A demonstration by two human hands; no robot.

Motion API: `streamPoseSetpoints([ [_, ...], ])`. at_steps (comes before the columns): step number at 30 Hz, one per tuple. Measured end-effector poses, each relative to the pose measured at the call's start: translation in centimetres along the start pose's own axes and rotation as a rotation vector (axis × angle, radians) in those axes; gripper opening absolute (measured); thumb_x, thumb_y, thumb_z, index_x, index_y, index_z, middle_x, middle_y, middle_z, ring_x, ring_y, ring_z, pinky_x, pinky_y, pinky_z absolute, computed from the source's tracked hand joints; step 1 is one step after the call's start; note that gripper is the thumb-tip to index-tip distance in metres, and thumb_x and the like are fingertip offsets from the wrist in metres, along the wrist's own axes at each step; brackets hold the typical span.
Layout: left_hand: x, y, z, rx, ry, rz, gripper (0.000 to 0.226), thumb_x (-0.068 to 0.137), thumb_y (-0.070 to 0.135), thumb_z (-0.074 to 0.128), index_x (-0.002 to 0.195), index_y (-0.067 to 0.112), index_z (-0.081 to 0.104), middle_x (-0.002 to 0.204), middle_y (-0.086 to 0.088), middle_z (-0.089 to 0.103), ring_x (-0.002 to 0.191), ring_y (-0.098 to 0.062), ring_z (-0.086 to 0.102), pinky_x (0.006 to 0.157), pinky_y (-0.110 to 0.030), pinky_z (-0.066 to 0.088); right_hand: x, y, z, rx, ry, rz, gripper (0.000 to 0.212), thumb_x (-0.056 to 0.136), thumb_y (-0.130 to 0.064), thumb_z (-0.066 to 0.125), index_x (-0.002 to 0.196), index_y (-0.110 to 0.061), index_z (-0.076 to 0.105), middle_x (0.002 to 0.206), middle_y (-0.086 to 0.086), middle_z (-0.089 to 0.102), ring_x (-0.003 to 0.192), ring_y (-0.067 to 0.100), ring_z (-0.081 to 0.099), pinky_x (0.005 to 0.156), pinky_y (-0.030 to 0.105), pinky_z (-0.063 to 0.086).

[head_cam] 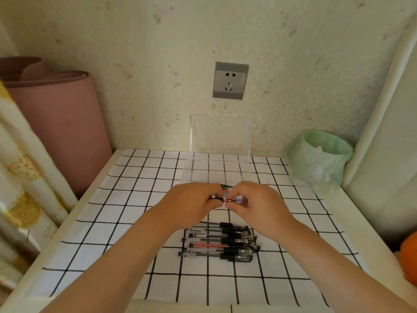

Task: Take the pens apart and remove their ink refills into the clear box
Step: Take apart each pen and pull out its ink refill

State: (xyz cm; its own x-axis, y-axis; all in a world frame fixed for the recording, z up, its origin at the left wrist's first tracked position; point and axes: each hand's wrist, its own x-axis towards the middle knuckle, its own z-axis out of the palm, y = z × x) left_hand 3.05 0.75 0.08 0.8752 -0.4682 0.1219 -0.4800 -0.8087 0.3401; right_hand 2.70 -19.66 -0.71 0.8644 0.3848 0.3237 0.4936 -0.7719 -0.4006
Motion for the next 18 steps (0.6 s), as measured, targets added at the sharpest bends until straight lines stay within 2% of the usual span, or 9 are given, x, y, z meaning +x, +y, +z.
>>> streamPoseSetpoints([
  [3,0.2,0.0,0.2,-0.031,-0.043,-0.034,0.028,0.103,0.041,0.036,0.094,0.029,0.06,0.07,0.014,0.05,0.064,-0.003,0.047,0.06,-0.023,0.034,0.0,-0.1,0.0,0.006,0.005,-0.014,0.008,0.086,-0.037,0.071,0.093,-0.034,0.07,0.071,-0.033,0.046,0.072,-0.012,0.051,0.06,0.005,0.034],
  [6,-0.1,0.1,0.4,-0.033,0.011,0.0,0.023,0.099,0.049,0.043,0.106,0.031,0.056,0.073,0.011,0.054,0.064,-0.004,0.048,0.06,-0.027,0.04,0.0,-0.1,0.2,0.011,-0.007,-0.016,0.008,0.087,-0.036,0.069,0.095,-0.036,0.07,0.073,-0.033,0.048,0.07,-0.01,0.051,0.06,0.005,0.034],
  [8,-0.3,0.0,0.2,-0.006,0.041,0.026,0.018,0.097,0.047,0.048,0.109,0.033,0.05,0.074,0.011,0.054,0.063,-0.004,0.046,0.06,-0.027,0.04,0.0,0.0,0.3,0.013,-0.005,-0.012,0.007,0.087,-0.038,0.069,0.094,-0.037,0.07,0.073,-0.032,0.05,0.069,-0.007,0.052,0.059,0.006,0.033],
  [10,-0.2,-0.2,0.0,-0.009,0.034,0.012,0.015,0.1,0.042,0.045,0.108,0.033,0.054,0.074,0.011,0.054,0.066,-0.005,0.047,0.061,-0.027,0.04,0.0,0.1,0.3,0.009,-0.002,-0.007,0.006,0.088,-0.039,0.067,0.094,-0.037,0.069,0.074,-0.03,0.053,0.068,-0.003,0.054,0.059,0.007,0.034],
  [13,-0.1,-0.8,-0.3,-0.021,-0.013,-0.036,0.024,0.103,0.041,0.037,0.106,0.033,0.06,0.078,0.012,0.058,0.075,-0.007,0.055,0.068,-0.026,0.046,0.1,0.3,0.0,0.006,-0.004,0.006,0.006,0.089,-0.037,0.065,0.095,-0.037,0.068,0.082,-0.023,0.062,0.07,0.003,0.058,0.062,0.015,0.043],
  [18,-0.7,-2.6,-1.5,-0.02,-0.028,-0.113,0.022,0.098,0.05,0.043,0.101,0.035,0.06,0.08,0.013,0.06,0.074,-0.007,0.057,0.064,-0.025,0.044,0.4,1.2,-0.7,-0.008,-0.013,0.095,0.006,0.09,-0.032,0.064,0.092,-0.037,0.066,0.068,-0.033,0.056,0.061,-0.002,0.054,0.055,0.012,0.031],
])
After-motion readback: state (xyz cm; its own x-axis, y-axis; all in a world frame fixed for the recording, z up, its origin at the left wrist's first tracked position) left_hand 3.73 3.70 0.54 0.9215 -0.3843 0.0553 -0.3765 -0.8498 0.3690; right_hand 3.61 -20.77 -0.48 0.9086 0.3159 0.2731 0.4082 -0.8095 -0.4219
